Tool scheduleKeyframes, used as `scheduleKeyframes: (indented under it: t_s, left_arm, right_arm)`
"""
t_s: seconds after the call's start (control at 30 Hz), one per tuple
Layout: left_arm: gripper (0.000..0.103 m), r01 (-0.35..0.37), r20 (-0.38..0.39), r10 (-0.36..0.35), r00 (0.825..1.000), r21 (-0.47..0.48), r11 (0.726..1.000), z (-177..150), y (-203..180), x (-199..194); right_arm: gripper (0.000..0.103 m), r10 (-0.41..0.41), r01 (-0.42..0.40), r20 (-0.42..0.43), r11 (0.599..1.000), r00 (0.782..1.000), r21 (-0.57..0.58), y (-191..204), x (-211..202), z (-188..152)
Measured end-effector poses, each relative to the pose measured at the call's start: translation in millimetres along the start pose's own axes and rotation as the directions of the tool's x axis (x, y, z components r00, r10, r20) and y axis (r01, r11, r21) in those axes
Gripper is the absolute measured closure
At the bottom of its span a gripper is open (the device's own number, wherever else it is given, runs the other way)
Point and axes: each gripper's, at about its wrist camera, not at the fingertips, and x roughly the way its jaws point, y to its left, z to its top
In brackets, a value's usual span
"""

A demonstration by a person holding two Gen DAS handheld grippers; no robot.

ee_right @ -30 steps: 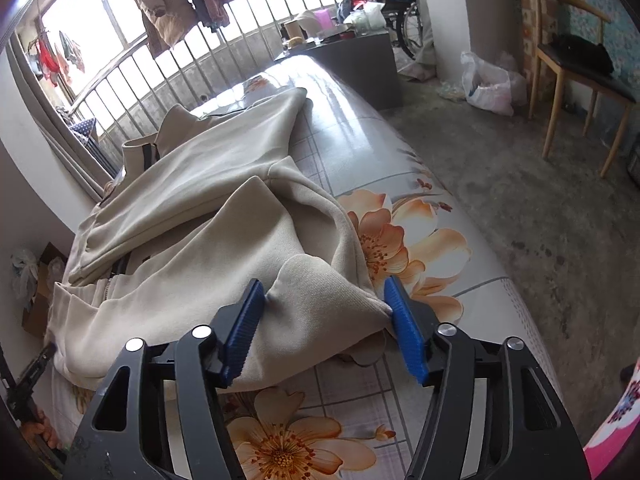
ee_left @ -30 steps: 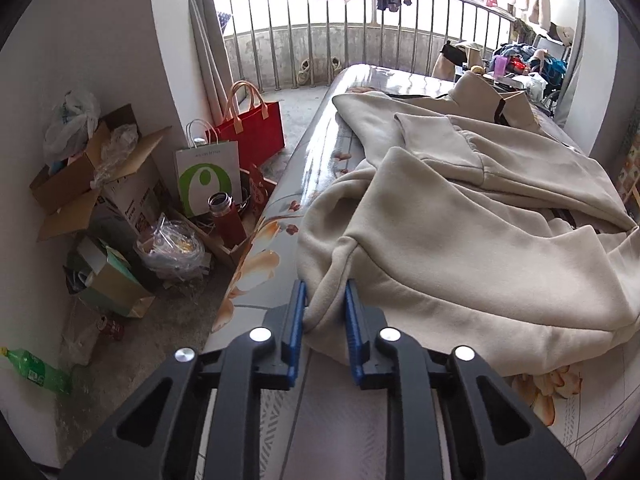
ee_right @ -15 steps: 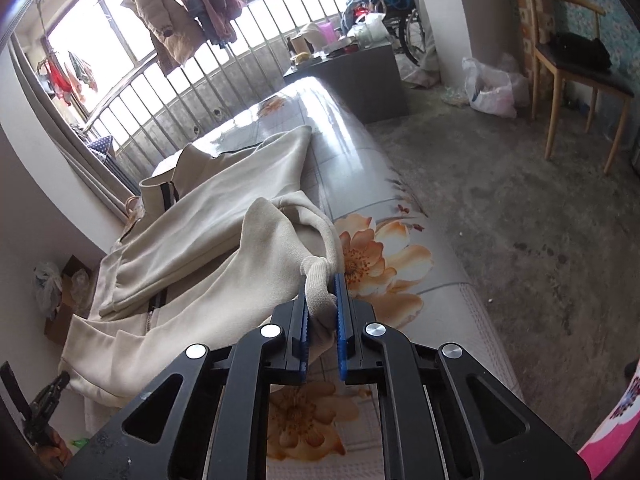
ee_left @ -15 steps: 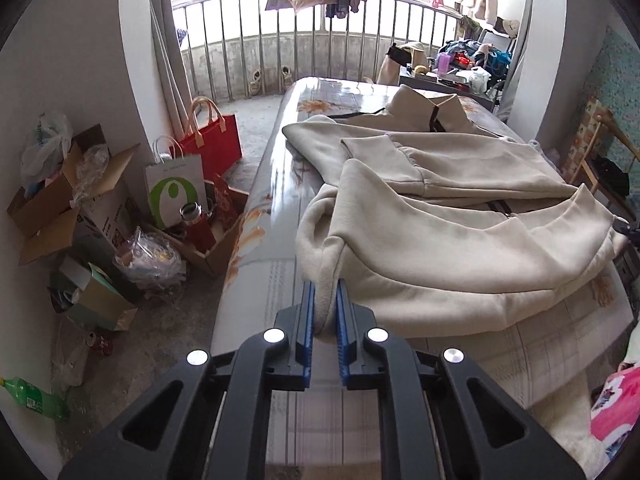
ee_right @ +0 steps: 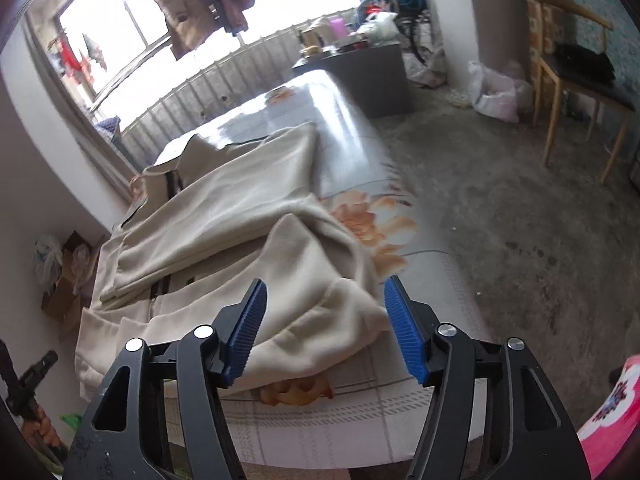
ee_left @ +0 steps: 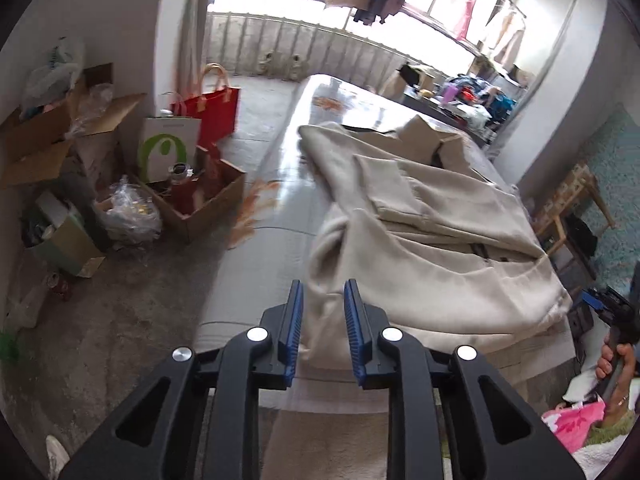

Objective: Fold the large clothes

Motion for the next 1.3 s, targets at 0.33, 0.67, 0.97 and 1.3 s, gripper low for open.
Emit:
scheduleKeyframes:
  t_s: [0.33, 0.67, 0.97, 1.3]
  left_arm:
    - [0.059, -0.068, -0.097, 0.105, 0.99, 0.322, 0.944, 11, -109, 105]
    - [0.101, -0.165, -0.012, 0.18, 0.984, 0.344, 0.924, 9, -98, 117]
    - [0.101, -0.181, 0.156, 0.142, 0.977, 0.272, 0.945, 34, -94, 69]
    - [0.101, -0.228, 0.123, 0.201, 0.972, 0.278, 0.933, 15, -81, 128]
  right_arm:
    - [0.045, -0.075, 0.053, -0.071, 0.96, 0.995, -0.274, 58, 76, 1]
    - [0.101, -0.093, 0.063, -0.073, 0.938, 0.993, -0.34, 64, 86, -2]
    - [0.102, -0.043, 0.064, 0.087, 0.966, 0.995, -0.25, 58, 46, 19]
    - [0.101, -0.133, 0.142, 0.054, 0.956, 0.99, -0.256, 57, 106, 10]
